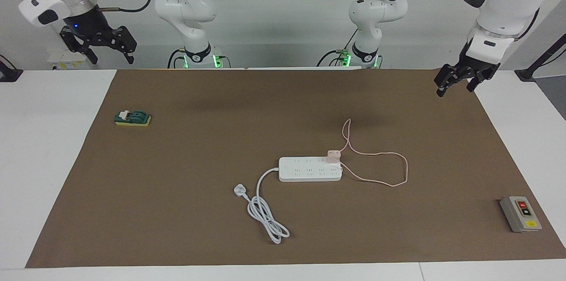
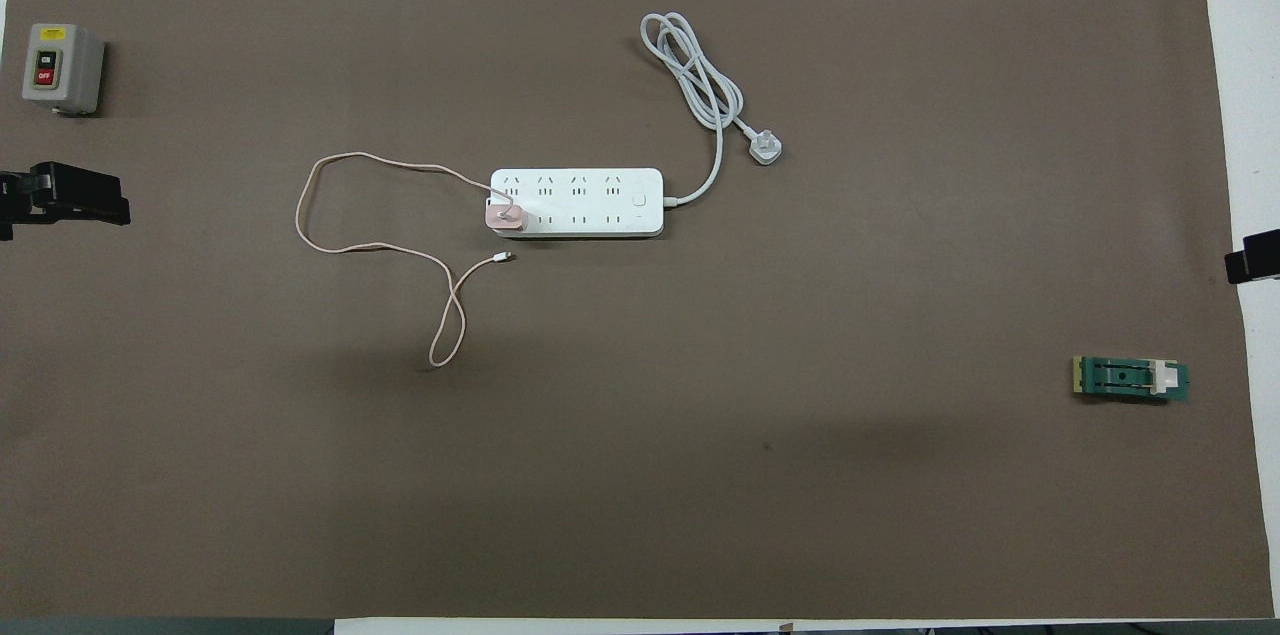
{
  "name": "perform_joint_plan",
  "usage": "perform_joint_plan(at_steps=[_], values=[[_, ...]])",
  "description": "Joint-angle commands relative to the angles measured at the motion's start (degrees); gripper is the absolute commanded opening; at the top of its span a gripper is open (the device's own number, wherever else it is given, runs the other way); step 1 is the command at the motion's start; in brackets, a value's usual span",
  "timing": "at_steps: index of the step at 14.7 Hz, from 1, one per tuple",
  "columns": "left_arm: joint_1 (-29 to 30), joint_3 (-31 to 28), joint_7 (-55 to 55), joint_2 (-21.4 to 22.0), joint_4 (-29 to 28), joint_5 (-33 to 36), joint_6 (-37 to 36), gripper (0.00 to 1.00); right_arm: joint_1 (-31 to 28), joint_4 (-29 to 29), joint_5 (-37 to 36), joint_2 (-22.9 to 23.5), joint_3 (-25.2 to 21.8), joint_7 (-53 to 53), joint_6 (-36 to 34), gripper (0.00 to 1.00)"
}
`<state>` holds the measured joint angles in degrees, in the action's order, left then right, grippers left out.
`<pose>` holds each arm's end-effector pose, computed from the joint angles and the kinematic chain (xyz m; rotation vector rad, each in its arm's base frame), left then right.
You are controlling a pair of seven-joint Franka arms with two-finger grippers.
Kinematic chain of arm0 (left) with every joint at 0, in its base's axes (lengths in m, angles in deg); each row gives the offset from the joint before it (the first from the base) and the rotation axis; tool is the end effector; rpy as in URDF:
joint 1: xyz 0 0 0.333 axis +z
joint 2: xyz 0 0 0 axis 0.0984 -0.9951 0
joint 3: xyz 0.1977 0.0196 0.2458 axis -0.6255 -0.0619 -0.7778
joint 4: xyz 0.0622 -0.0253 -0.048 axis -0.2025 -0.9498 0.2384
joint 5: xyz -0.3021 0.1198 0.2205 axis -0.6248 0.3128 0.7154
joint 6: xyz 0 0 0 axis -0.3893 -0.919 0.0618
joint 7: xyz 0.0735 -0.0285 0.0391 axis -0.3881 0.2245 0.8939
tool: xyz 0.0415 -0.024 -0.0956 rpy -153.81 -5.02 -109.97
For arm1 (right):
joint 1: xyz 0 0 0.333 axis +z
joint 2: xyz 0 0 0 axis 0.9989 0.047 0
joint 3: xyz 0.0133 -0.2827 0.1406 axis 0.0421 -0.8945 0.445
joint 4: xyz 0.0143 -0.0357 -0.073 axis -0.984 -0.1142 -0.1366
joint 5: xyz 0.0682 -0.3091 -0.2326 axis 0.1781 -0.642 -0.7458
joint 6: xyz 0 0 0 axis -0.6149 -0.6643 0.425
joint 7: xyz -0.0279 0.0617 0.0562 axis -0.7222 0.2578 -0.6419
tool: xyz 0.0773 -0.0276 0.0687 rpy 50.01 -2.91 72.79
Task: Plug charger into power strip
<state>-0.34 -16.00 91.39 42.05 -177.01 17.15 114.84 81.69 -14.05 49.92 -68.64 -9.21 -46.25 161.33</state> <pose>0.5472 -0.0070 0.6017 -3.0962 -0.0947 -0.0701 0.5086 -0.0574 0.6631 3.1195 0.0018 -0.0735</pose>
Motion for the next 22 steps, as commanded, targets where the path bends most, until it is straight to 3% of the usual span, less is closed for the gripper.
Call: perform_joint_plan(at_steps=[1,3,5,10,13,22], values=[[-0.5,0.0,-0.4,1.3,-0.2,-0.7,-2.5,1.0,-0.9,-0.2,-0.7,-0.6,0.6,0.9,-0.2,1.0],[-1.3,-0.2,-0.7,0.9,1.0,-0.6,-4.6,1.0,-0.8,-0.2,-0.7,-0.7,0.6,1.0,-0.3,1.0],[-6.3,-4.1,-1.4,0.6,2.9,-0.3,-8.5,1.0,-0.7,-0.2,-0.7,-0.7,0.6,1.0,-0.3,1.0],[-7.2,-4.2,-2.5,0.7,2.7,-0.9,-9.7,1.0,-0.6,-0.3,-0.7,-0.7,0.6,1.0,-0.3,1.0],[-7.8,-4.4,-2.4,0.8,2.8,-4.6,-8.4,1.0,-0.6,-0.3,-0.7,-0.7,0.6,1.0,-0.3,1.0],[-8.0,-4.4,-1.8,0.8,2.5,-4.8,-4.9,1.0,-0.5,-0.3,-0.7,-0.7,0.6,1.0,-0.4,1.0]])
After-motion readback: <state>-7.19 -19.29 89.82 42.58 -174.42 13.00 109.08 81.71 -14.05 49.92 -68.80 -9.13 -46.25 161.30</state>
